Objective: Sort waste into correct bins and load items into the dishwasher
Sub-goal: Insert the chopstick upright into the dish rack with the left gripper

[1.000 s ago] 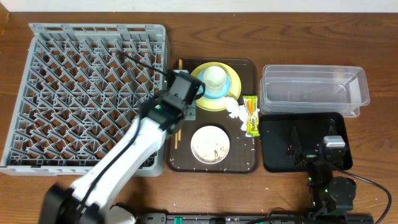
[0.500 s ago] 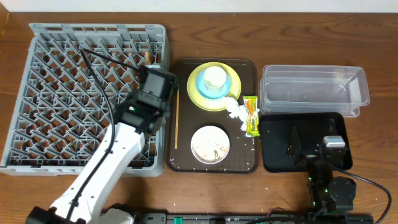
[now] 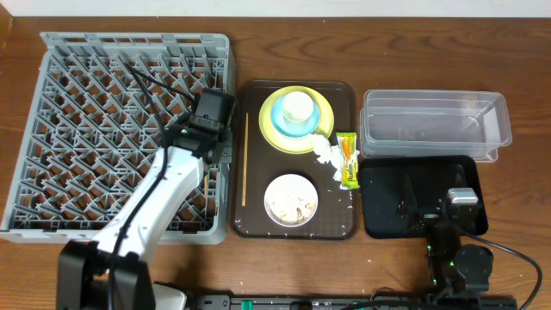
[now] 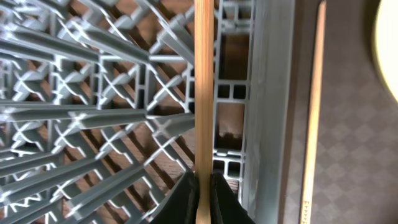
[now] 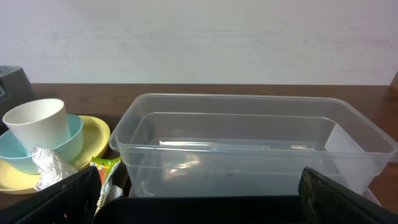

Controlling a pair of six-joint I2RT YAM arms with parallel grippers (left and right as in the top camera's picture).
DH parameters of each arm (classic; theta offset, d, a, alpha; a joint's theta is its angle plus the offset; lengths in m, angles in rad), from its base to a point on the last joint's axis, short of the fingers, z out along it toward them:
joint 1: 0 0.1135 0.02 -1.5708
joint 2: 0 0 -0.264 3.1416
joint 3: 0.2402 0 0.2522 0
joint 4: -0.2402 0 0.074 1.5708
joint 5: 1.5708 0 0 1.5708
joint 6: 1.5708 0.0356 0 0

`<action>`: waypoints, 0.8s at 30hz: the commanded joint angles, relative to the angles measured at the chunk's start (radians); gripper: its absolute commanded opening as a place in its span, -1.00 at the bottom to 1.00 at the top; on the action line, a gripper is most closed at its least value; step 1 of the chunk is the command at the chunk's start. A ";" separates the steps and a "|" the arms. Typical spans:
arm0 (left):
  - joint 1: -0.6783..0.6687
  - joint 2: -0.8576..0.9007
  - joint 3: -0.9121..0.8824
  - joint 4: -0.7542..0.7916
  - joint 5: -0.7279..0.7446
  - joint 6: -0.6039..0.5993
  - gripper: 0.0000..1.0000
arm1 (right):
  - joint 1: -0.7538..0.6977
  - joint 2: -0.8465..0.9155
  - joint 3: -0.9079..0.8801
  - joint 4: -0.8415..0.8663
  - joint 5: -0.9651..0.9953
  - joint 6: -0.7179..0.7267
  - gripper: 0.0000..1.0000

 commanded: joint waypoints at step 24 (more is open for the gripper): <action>0.003 -0.258 0.038 -0.056 0.382 0.001 -0.29 | 0.003 -0.003 -0.002 -0.004 0.006 0.013 0.99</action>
